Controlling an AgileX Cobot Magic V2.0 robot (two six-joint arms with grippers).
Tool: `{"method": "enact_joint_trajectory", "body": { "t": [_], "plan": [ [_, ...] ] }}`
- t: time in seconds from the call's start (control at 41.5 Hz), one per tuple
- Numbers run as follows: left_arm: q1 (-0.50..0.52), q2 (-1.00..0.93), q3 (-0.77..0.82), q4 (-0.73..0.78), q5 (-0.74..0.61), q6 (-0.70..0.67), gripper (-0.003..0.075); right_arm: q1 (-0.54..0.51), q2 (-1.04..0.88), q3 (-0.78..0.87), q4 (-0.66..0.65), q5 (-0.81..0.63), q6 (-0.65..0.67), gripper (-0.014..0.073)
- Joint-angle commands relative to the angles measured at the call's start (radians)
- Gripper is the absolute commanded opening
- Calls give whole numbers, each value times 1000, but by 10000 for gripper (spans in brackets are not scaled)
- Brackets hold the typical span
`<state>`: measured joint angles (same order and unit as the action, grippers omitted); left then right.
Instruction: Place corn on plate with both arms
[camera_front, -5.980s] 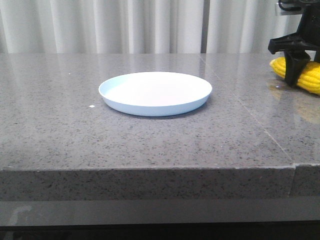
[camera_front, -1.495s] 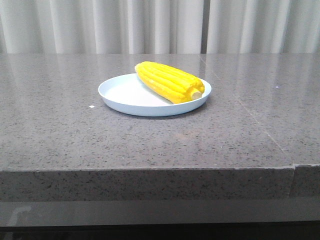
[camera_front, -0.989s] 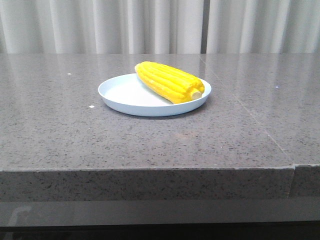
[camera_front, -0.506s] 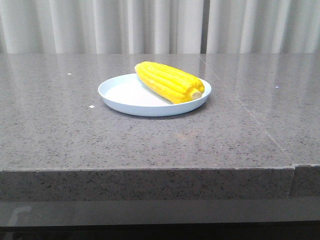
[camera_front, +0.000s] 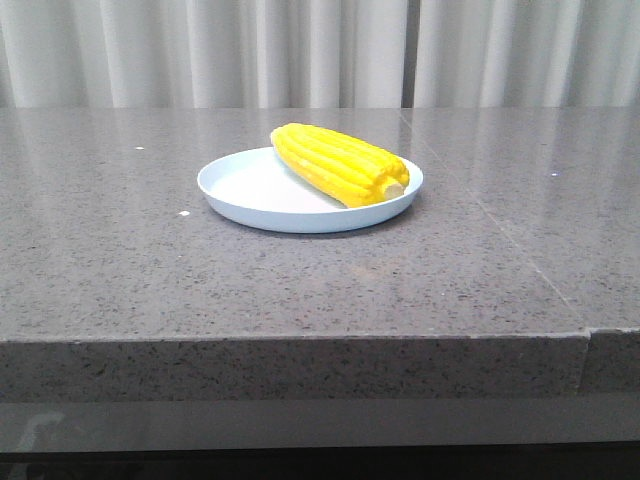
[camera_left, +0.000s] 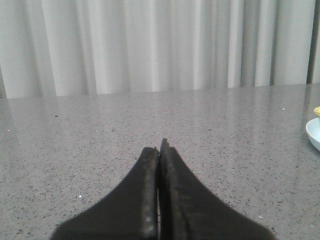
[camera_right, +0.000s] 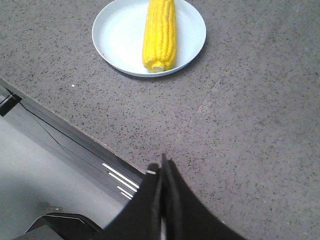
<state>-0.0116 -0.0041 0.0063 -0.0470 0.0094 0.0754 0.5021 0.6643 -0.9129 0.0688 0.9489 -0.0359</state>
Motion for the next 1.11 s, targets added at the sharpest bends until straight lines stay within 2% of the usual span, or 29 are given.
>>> {"method": "enact_joint_trajectory", "body": {
  "t": [0.0,0.747,0.892,1.085],
  "plan": [
    [2,-21,2,-11,-85,-9,-20,0,-2,-23,-1,-65,-1,-68],
    [2,-19,2,-11,-85,-9,-20,-5,-23,-7,-4,-75,-1,-68],
    [2,-19,2,-11,-85,-9,-20,-102,-125,100,-6,-164,-2,-68],
    [2,-19,2,-11,-85,-9,-20,-306,-332,367,-9,-456,-2,-68]
  ]
}}
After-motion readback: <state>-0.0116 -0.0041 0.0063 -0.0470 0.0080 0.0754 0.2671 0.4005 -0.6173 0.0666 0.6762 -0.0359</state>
